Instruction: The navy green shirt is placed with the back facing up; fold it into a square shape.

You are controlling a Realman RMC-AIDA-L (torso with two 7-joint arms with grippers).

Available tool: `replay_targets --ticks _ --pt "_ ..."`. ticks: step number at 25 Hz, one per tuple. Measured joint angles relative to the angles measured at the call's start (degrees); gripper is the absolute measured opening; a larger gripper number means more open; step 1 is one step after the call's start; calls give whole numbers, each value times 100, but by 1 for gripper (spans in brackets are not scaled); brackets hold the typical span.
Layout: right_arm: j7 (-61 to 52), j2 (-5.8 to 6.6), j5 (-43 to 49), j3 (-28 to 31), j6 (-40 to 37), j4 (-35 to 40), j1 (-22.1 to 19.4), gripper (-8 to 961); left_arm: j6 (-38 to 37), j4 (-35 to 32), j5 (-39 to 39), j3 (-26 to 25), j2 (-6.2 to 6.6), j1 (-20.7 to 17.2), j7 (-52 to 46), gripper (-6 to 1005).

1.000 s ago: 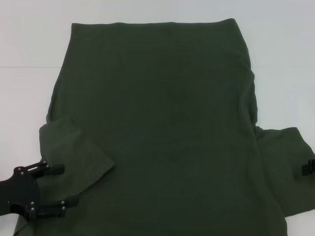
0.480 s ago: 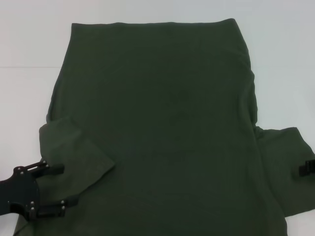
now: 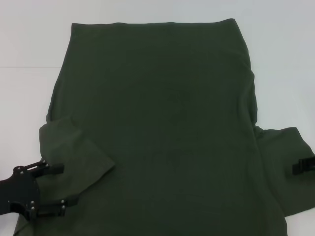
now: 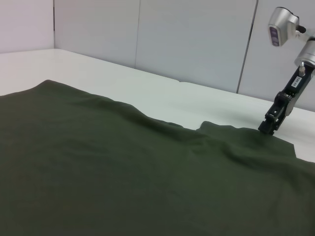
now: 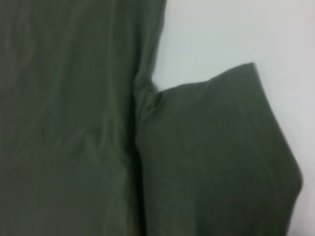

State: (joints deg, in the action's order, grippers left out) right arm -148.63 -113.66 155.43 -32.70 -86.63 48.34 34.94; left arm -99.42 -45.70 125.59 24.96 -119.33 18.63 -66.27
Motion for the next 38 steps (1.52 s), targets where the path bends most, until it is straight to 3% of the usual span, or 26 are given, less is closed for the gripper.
replay_targets --ticks 15,24,35,38 --pt "71 -74 -2 -9 -3 23 79 860 23 0 0 0 7 0 -5 888" --pt "124 -94 22 -16 -3 87 83 660 19 0 0 -60 17 0 -14 887" --pt "115 -88 30 -92 -3 83 94 200 22 0 0 -66 28 0 -17 887" --pt "94 -86 30 -179 -2 79 95 112 31 0 0 -70 30 0 -17 887"
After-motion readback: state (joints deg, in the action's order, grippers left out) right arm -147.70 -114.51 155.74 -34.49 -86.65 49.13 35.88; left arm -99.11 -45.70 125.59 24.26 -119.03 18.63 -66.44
